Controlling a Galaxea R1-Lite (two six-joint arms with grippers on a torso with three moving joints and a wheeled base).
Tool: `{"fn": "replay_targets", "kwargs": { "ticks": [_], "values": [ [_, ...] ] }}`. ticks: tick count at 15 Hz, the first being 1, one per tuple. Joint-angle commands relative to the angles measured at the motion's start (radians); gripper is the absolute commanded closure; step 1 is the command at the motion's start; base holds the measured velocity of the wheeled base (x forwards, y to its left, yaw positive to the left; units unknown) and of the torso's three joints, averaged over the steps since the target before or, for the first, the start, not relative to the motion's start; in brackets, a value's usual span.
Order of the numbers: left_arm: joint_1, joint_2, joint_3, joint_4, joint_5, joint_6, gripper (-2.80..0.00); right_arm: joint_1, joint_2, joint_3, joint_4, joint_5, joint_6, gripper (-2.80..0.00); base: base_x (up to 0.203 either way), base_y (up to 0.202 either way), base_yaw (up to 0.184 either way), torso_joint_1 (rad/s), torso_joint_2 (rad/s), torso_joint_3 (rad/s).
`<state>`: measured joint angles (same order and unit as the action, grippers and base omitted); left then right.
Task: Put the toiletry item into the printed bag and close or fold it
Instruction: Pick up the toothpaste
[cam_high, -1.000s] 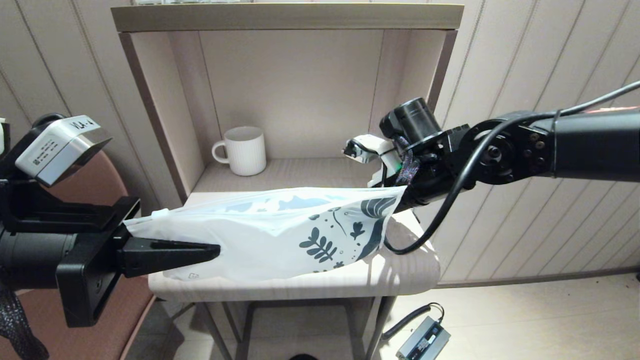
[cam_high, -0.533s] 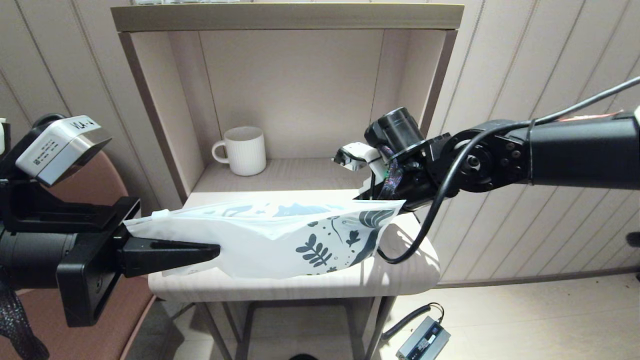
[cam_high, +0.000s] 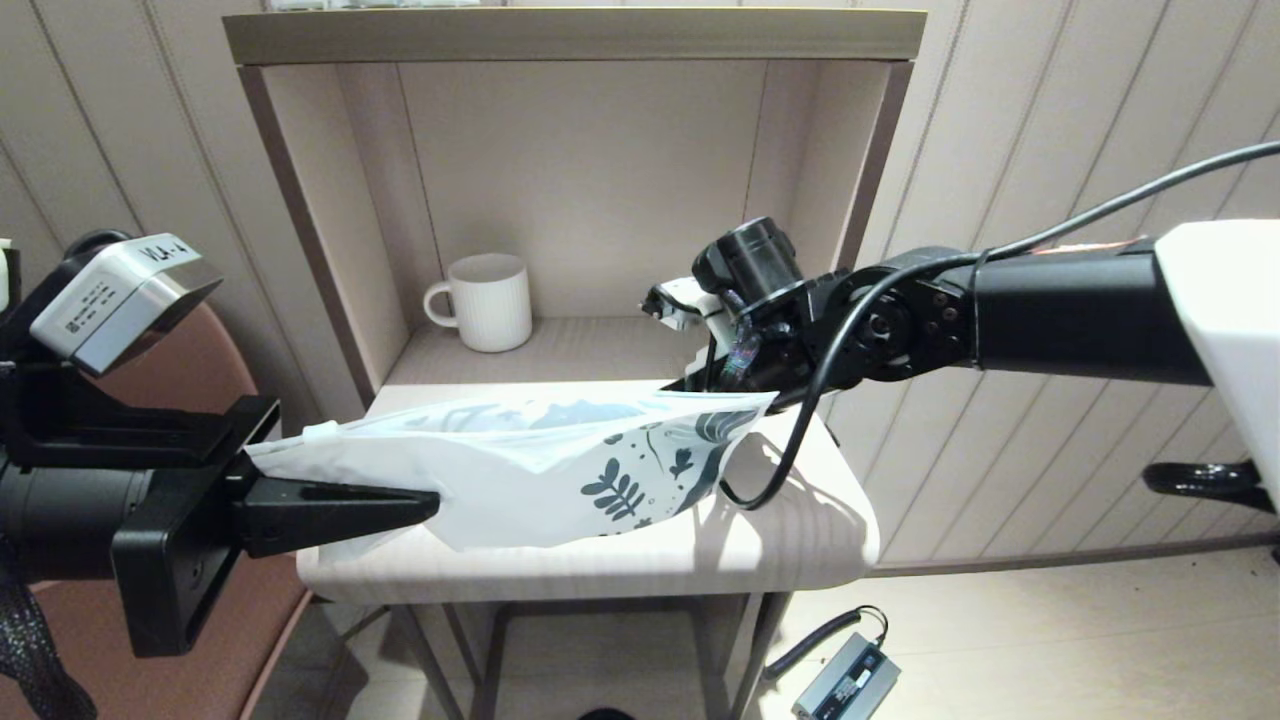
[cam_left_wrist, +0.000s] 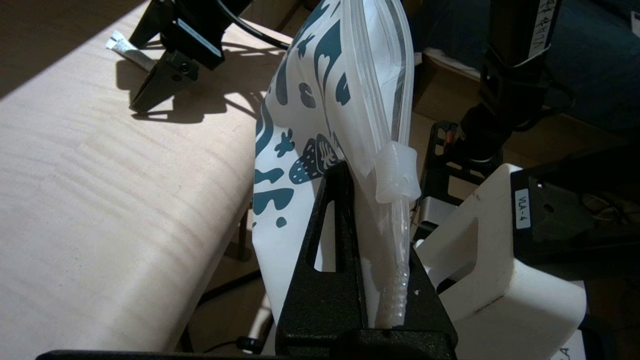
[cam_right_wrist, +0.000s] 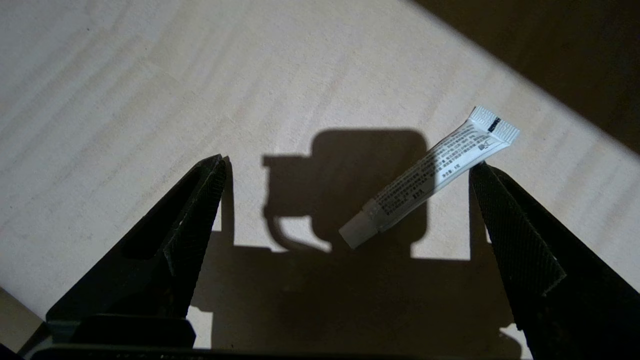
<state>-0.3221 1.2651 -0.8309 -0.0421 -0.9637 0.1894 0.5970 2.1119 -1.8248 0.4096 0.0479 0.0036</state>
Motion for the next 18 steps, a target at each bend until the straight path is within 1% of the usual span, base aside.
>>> {"fn": "replay_targets", "kwargs": {
  "ticks": [1,3,4,10,17,18],
  "values": [
    [0.000,0.002,0.001,0.001,-0.006,0.001,0.00,0.008,0.070,-0.061,0.007,0.000,0.009,-2.80,0.000,0.000,0.000,0.000,0.00,0.000],
    [0.000,0.002,0.002,0.001,-0.006,0.001,0.00,0.009,0.099,-0.094,0.009,-0.003,0.021,-2.80,0.000,0.000,0.000,0.000,0.00,0.000],
    [0.000,0.002,0.001,0.001,-0.006,0.001,0.00,0.009,0.097,-0.089,0.008,-0.011,0.024,-2.80,0.000,0.000,0.000,0.000,0.00,0.000],
    [0.000,0.010,0.001,0.001,-0.006,0.001,0.00,0.003,0.080,-0.082,0.009,-0.087,0.030,-2.80,0.000,0.000,0.000,0.000,0.00,0.000],
    [0.000,0.002,0.001,0.001,-0.007,0.001,0.00,-0.005,0.058,-0.077,0.026,-0.089,0.044,-2.80,0.000,0.000,0.000,0.000,0.00,0.000],
    [0.000,0.002,0.001,0.001,-0.007,0.001,0.00,-0.005,0.056,-0.076,0.031,-0.089,0.047,0.00,0.000,0.000,0.000,0.000,0.00,0.000]
  ]
}}
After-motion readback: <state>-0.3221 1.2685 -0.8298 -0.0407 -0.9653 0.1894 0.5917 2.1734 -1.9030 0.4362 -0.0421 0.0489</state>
